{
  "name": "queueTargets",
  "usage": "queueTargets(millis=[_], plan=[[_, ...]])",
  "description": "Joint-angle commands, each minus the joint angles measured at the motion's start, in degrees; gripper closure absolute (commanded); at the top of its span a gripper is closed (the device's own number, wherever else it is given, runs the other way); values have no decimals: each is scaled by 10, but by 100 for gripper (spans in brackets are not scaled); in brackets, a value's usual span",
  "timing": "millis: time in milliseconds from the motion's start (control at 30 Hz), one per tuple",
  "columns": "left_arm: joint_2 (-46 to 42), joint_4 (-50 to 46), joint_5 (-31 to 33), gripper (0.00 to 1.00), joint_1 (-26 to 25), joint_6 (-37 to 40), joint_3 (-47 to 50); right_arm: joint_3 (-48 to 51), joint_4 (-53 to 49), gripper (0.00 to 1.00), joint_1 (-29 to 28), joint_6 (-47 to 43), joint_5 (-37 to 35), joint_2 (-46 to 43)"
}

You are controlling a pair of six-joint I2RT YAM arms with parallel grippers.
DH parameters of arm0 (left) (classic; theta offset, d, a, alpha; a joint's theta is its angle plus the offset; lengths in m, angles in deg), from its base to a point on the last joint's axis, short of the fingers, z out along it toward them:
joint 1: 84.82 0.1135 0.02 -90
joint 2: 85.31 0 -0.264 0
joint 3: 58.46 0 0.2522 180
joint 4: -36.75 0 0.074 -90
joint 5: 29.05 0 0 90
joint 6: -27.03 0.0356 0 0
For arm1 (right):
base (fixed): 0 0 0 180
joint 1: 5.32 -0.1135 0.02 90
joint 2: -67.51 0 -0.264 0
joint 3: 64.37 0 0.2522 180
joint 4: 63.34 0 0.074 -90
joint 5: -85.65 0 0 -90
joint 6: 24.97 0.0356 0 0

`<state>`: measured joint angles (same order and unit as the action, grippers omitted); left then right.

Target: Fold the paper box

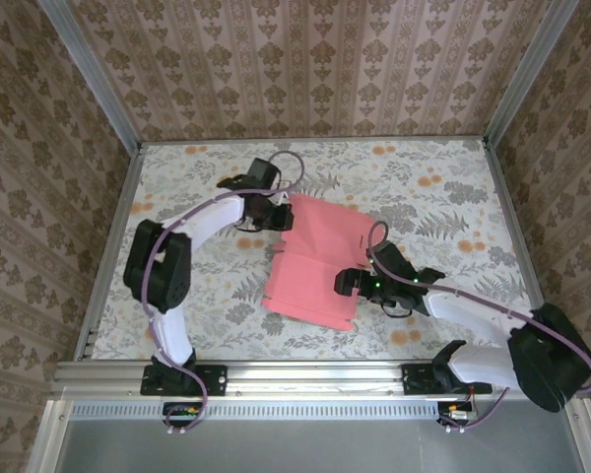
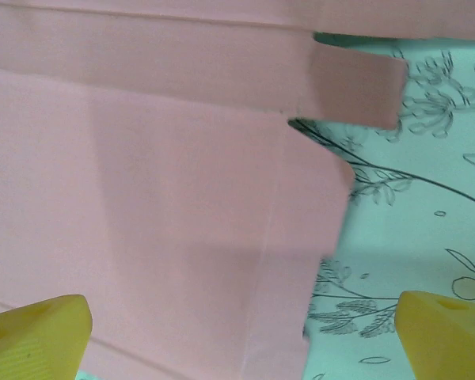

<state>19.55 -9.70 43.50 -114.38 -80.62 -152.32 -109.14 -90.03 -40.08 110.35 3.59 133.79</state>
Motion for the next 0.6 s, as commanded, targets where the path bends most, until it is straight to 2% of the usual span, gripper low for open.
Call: queueTargets(millis=[0,167,367,567], plan=[[-77,-50,45,88,21,-5,21,-36,-41,0,-2,-43,-5,-64],[-158,-166,156,87,27,32,6,-68,-92,0,0,-72,-19,-110],[-245,-309,302,86,27,43,-49,-106,-151,0,4,-81,-54,-108],[-267,-442,446,85,-16,21,-135,-112,-161,0,16,-73,-63,-102]])
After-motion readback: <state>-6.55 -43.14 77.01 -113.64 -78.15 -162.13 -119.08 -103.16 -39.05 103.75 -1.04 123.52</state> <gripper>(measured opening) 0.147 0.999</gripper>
